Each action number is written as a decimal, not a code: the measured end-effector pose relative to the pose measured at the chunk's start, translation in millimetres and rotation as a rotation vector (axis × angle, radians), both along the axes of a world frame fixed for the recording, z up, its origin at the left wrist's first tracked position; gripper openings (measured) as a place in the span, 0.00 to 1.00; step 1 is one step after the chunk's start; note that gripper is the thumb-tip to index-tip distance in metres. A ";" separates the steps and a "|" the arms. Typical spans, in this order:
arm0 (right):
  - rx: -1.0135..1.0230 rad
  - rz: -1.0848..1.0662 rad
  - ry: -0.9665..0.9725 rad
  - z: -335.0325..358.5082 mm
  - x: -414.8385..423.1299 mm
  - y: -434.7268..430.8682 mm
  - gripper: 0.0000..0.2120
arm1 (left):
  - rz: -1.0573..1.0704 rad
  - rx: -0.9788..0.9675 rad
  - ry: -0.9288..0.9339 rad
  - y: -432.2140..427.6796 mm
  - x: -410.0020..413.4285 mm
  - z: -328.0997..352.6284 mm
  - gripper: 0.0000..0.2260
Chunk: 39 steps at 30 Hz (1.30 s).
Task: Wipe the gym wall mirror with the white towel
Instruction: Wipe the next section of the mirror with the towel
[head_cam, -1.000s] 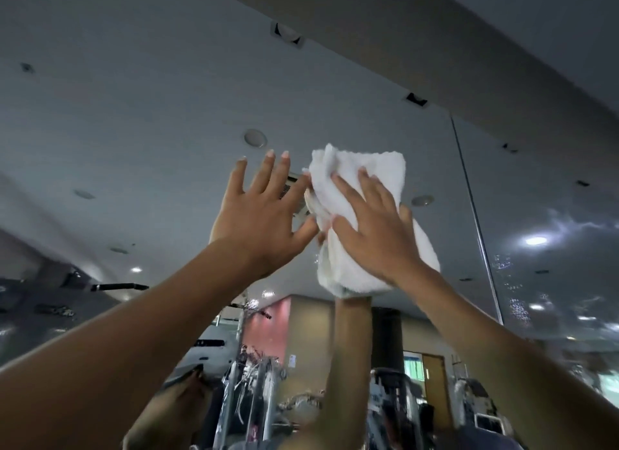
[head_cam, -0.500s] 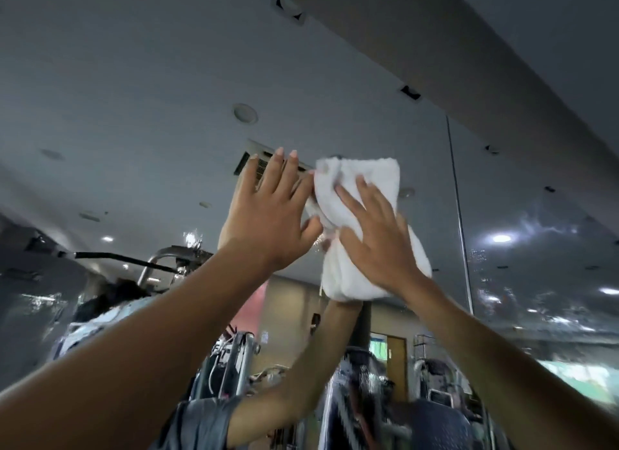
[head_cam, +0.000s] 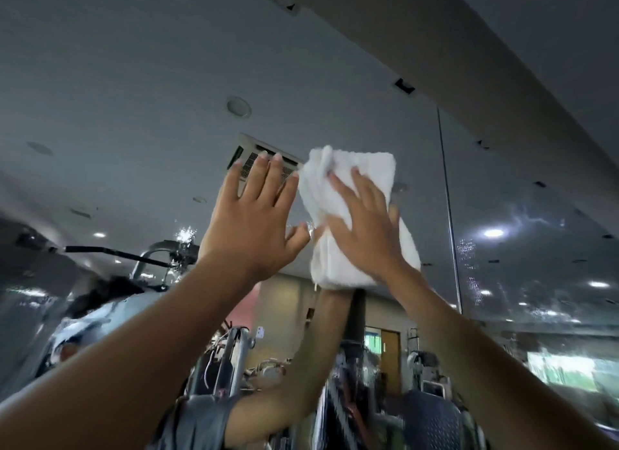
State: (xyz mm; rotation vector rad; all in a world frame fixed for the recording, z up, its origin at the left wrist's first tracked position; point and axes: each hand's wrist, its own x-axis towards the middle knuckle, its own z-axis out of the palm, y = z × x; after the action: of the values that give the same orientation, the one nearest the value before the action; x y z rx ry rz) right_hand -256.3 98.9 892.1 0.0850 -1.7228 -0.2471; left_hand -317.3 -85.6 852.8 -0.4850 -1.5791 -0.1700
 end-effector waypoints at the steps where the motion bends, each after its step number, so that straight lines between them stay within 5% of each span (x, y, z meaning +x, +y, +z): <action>1: 0.072 0.025 -0.035 -17.2 3.4 13.0 0.31 | 0.004 -0.001 -0.005 -0.3 0.4 -0.1 0.39; 7: -0.210 0.078 0.035 26.2 12.6 68.5 0.36 | 0.012 0.008 0.007 1.4 -0.8 -1.1 0.37; 10: -0.345 0.089 0.061 61.6 0.1 34.1 0.29 | 0.019 0.008 0.012 0.1 -3.2 -0.7 0.38; 18: 0.072 0.040 -0.029 -18.2 10.9 50.7 0.31 | 0.003 0.016 0.010 2.1 -0.6 -0.2 0.38; 24: -0.340 -0.006 0.099 43.5 -3.3 20.4 0.26 | -0.003 0.043 0.020 3.6 -3.2 -6.7 0.38; 28: -0.044 -0.035 0.018 -2.8 -7.3 -20.0 0.30 | 0.007 0.009 0.022 -1.9 -4.2 -11.1 0.39; 32: 0.264 0.047 -0.081 -49.2 9.0 37.6 0.29 | 0.021 0.029 0.027 -0.1 -6.9 -17.3 0.37; 39: -0.399 0.013 0.140 14.7 -3.3 49.4 0.26 | 0.024 0.017 0.072 -1.6 -13.6 -39.3 0.34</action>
State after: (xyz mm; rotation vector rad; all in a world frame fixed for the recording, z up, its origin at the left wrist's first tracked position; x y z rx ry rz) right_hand -259.6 148.2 906.8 -0.2095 -1.6014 0.1006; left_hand -330.9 -87.2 813.5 -0.4542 -1.5111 -0.1456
